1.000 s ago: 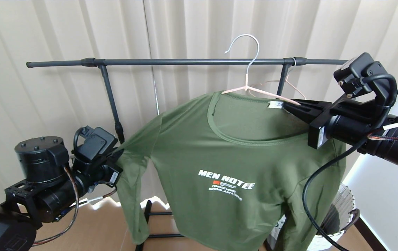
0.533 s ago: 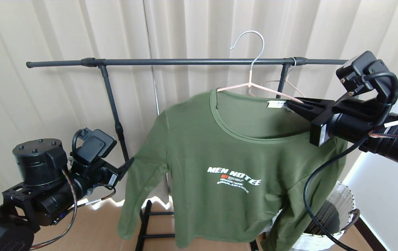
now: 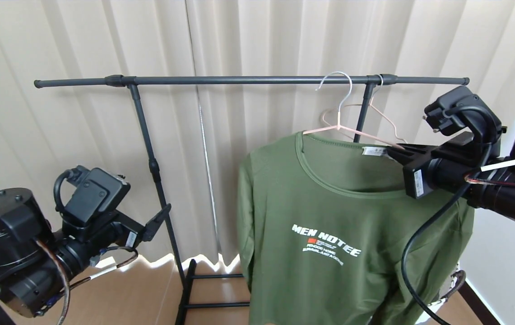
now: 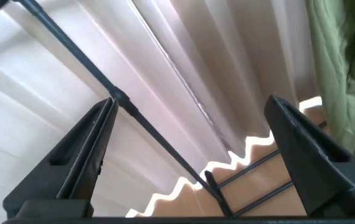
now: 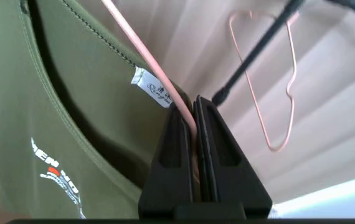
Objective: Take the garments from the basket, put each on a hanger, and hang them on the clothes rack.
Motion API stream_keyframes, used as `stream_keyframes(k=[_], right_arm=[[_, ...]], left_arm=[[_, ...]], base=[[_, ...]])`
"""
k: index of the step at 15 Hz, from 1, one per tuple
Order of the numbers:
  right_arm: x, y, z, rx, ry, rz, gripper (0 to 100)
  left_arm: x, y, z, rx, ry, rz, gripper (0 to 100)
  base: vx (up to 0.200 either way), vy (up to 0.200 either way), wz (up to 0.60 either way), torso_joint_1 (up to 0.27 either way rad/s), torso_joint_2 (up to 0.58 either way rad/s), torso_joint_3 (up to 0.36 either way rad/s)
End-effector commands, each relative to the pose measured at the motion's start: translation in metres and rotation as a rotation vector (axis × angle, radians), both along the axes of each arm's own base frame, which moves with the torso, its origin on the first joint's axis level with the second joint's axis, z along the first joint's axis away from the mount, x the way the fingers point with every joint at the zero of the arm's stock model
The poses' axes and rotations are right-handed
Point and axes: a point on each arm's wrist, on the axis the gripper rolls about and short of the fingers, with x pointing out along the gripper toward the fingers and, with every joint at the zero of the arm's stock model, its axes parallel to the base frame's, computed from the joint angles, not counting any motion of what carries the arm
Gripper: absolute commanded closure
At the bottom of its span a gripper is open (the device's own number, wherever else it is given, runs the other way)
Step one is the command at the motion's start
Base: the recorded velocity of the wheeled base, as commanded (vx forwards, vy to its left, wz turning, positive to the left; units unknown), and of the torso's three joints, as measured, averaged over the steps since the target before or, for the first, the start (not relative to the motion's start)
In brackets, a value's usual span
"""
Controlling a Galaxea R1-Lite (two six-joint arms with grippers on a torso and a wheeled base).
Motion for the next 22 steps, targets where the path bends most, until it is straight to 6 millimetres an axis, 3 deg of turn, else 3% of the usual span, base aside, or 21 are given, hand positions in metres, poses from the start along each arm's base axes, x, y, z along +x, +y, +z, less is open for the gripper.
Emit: stream_keyframes(k=[1,5,16,22], right_arm=[[0.002,-0.001,-0.003,0.023,0.021,-0.056,100],[0.002,-0.002,-0.002,0.051,0.02,-0.11,100],[0.003,-0.003,-0.001,0.053,0.014,-0.125,100],[0.011,-0.01,0.0,0.064,0.007,-0.163,100]], left_arm=[[-0.019,0.006,0.012,-0.024,-0.053,0.0,0],[-0.03,0.009,0.011,-0.095,-0.039,0.006,0],[-0.036,0.011,0.013,-0.136,-0.042,0.006,0],[-0.05,0.015,0.013,-0.138,-0.054,0.006,0]], base=[[0.0,0.0,0.0,0.0,0.0,0.0],[0.0,0.0,0.0,0.0,0.0,0.0],[0.2,0.0,0.0,0.001,0.0,0.003],[0.2,0.0,0.0,0.002,0.0,-0.002]])
